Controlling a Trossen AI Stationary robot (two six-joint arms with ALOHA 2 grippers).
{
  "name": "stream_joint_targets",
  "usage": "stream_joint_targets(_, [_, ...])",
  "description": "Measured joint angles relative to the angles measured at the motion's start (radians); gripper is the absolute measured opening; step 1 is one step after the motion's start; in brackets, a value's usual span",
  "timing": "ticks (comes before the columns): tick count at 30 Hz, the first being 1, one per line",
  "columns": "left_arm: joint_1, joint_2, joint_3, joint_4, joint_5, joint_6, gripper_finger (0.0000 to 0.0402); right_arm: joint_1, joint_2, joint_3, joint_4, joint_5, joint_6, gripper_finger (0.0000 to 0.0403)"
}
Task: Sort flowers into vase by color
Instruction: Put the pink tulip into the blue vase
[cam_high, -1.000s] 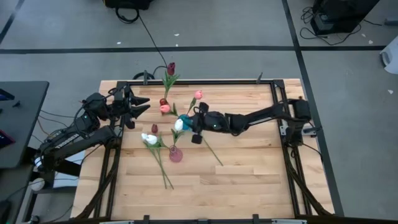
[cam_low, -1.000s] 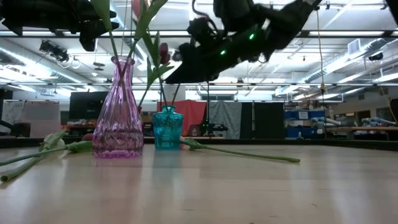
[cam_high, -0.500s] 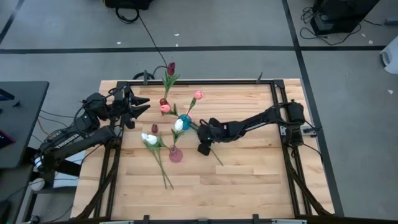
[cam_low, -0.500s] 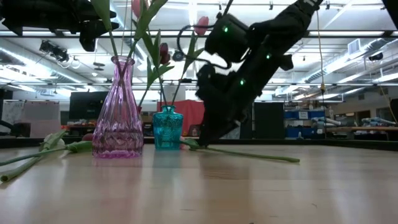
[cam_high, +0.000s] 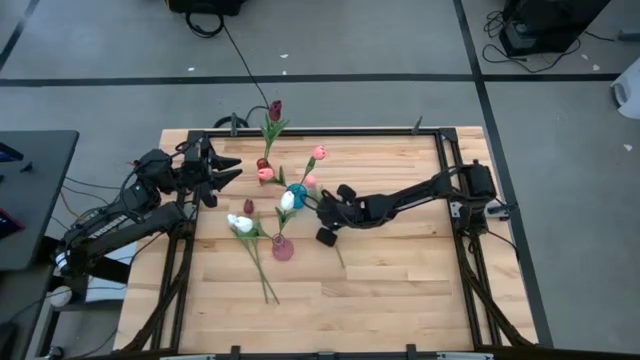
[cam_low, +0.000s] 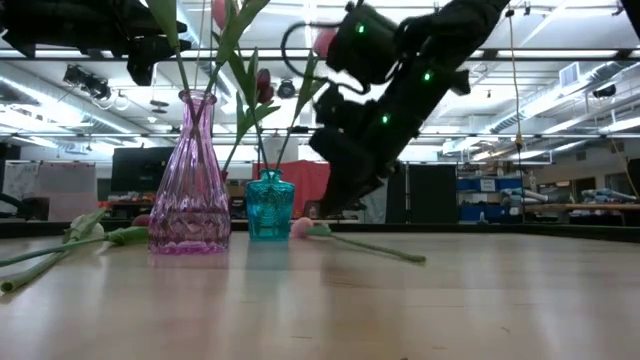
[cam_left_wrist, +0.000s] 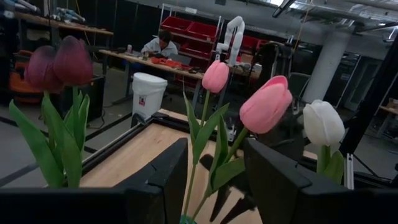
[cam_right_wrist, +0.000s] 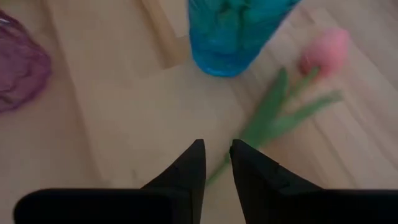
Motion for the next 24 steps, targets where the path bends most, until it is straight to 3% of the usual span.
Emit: stream_joint_targets(24, [0.0,0.0,0.0,-0.015,-0.001,0.0,0.0163,-0.002,0.097,0.004,-0.052,0.033,0.124,0.0083])
